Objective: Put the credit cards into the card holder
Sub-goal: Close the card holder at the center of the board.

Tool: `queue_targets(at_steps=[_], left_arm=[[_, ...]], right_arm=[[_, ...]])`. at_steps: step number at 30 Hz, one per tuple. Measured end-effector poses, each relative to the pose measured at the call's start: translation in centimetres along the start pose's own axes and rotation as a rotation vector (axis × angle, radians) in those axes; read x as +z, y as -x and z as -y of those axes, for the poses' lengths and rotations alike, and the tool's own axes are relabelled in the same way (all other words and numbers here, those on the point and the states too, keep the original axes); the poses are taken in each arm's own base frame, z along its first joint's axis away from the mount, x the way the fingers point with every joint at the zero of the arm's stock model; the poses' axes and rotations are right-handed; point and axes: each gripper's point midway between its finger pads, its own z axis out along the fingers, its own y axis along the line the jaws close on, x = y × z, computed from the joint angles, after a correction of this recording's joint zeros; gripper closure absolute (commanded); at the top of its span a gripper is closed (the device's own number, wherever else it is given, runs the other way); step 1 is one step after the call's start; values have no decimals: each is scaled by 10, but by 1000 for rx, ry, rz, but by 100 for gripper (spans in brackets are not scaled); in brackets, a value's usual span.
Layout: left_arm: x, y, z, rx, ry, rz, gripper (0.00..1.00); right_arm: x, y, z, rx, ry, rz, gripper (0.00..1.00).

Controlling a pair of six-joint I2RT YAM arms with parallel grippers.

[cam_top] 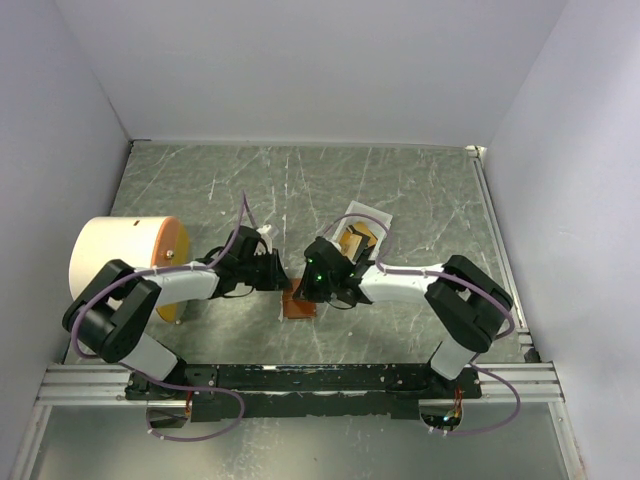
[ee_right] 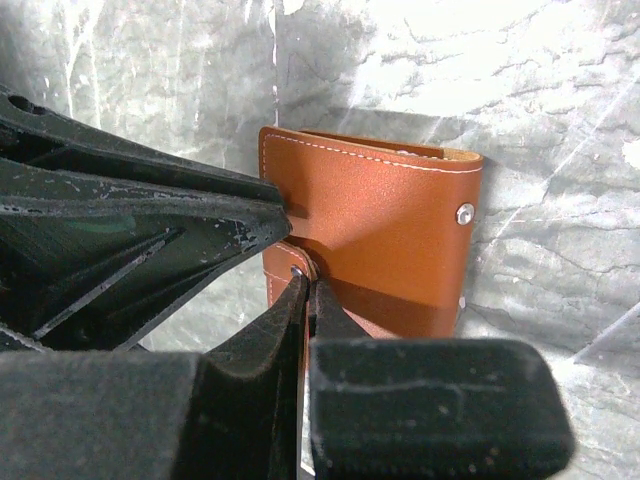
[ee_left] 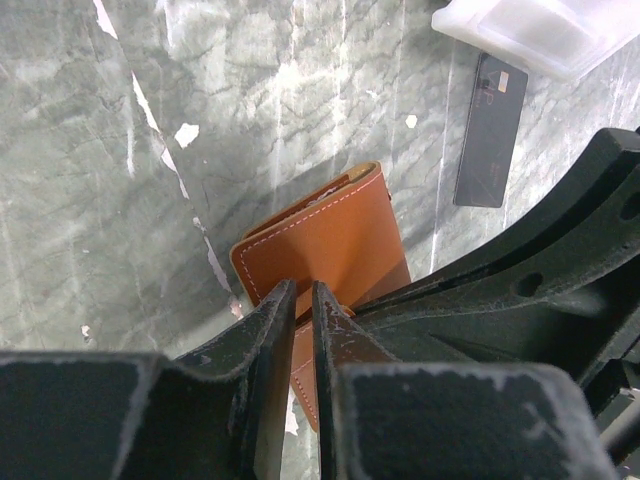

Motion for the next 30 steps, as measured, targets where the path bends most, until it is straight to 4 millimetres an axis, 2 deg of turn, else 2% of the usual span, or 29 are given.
queue_targets(at_steps=[9,13,16,19,22,28,30], left_arm=[[-5,-6,0,4,-13,6,77],[-12,-2,5,18,-27,27,82],[-20,7,14,38,-53,64,92],[-24,10,20,48,-74,79,93],[-22,6,18,44,-73,65,93],[-8,-16,5,22,-44,-15,93],[-5,-17,5,23,-49,-19,93]], right_arm=[[2,0,0,9,-40,-26,100],[3,0,-1,10,-60,-38,100],[4,0,0,13,-64,-41,100],[4,0,0,20,-64,-41,100],[4,-1,0,29,-61,-44,100],[4,-1,0,38,-50,-44,100],[5,-1,0,40,-46,-45,100]])
